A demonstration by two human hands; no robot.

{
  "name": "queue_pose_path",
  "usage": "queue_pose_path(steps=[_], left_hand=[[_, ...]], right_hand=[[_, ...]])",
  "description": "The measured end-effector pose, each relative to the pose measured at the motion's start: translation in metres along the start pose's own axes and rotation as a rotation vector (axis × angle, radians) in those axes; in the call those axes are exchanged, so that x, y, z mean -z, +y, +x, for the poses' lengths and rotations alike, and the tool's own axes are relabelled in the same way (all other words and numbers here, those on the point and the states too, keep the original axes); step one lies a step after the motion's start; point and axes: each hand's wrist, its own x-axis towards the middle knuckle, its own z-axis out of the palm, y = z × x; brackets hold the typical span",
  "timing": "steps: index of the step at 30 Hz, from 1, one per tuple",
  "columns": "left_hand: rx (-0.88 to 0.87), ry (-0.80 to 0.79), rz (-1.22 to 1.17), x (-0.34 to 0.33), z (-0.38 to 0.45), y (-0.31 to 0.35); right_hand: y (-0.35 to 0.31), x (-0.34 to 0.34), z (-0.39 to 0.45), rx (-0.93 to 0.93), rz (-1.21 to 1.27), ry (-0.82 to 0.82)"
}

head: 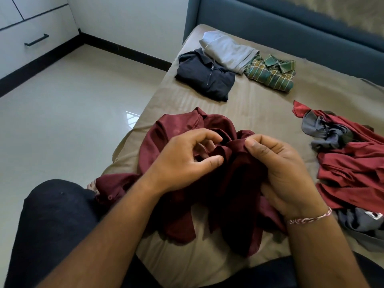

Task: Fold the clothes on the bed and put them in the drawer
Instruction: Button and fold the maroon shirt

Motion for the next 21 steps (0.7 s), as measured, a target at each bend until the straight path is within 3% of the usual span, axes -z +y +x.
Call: queue_pose_path(steps=[6, 11, 13, 16, 18, 21], left_hand=[[-0.059, 0.187, -0.036, -0.004, 0.003, 0.000], [-0.053, 0.288, -0.123, 0.022, 0.002, 0.014], [-0.017, 0.226, -0.068, 0.035, 0.002, 0.014], [0.010, 0.013, 0.081, 0.055, 0.001, 0.012], [-0.038, -0.101, 0.234, 0.065, 0.001, 0.008], [-0.151, -0.015, 0.409, 0.076, 0.003, -0.003]], right_hand=[[-0.001, 0.011, 0.001, 0.002, -0.072, 0.010], [-0.011, 0.029, 0.004, 0.031, -0.185, -0.084], [-0.018, 0.029, 0.006, 0.047, -0.228, -0.066], [-0.029, 0.029, 0.010, 0.086, -0.207, -0.027], [-0.035, 0.033, 0.013, 0.078, -0.136, -0.084], [-0.036, 0.044, 0.012, 0.008, -0.026, -0.282]])
